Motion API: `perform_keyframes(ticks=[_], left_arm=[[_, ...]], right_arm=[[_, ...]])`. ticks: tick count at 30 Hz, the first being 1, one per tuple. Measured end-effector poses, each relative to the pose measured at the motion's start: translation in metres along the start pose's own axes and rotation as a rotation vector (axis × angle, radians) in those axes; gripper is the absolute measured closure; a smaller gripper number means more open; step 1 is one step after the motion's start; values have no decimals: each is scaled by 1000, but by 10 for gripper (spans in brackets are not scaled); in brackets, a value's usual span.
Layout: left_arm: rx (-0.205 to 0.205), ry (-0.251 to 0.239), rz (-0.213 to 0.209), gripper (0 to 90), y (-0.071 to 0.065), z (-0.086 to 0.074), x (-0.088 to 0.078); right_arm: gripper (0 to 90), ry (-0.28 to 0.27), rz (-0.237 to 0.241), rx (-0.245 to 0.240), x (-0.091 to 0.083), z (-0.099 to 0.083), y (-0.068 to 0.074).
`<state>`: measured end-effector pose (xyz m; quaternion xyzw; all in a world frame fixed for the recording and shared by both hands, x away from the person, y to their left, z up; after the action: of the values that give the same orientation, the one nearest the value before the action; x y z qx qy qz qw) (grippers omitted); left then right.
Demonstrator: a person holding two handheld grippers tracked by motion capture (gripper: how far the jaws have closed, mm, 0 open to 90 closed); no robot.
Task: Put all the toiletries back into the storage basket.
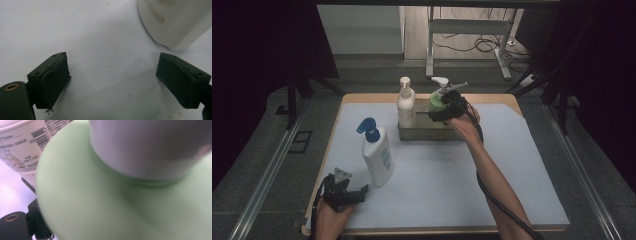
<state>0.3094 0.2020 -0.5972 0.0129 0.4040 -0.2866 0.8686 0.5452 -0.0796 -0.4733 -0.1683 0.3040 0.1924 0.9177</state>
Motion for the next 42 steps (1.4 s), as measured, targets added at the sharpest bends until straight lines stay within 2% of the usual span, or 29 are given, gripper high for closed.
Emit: perform_keyframes(ticks=[10,18,22,24,26,29,32,37,38,39,40,42], left_arm=[[1,0,1,111,0,0,0],[3,3,1,111,0,0,0],[1,1,1,111,0,0,0],[2,1,1,111,0,0,0],[1,1,1,111,0,0,0],[1,1,1,111,0,0,0],[2,1,1,111,0,0,0],[1,1,0,111,0,0,0],[1,1,0,111,0,0,0],[1,1,1,111,0,0,0],[1,1,1,111,0,0,0],[1,1,0,111,0,0,0]], right_arm=[[46,-14,27,10,-12,-7,-4],[94,-29,60,22,-23,-15,-10],[103,-18,68,13,-29,-21,-11],[120,-1,65,-14,-33,-27,-12],[128,6,61,-16,-34,-29,-13],[139,27,69,12,-39,-33,-15],[194,38,68,24,-42,-37,-19],[420,35,41,73,-43,-41,-31],[501,41,20,90,-42,-42,-36],[543,49,6,93,-42,-43,-38],[543,49,6,93,-42,-43,-38],[614,46,-2,107,-41,-43,-41]])
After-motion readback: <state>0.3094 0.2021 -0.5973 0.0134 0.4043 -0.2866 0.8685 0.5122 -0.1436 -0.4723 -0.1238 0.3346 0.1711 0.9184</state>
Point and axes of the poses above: each handheld gripper's, and its own axes: x roughly forward along the jaws, z roughly out of its top, y roughly to its left, the point moved 10 cm from there along x, roughly forward along the jaws, and after that the axes turned 15 degrees about -z, right-handed, at the moved point
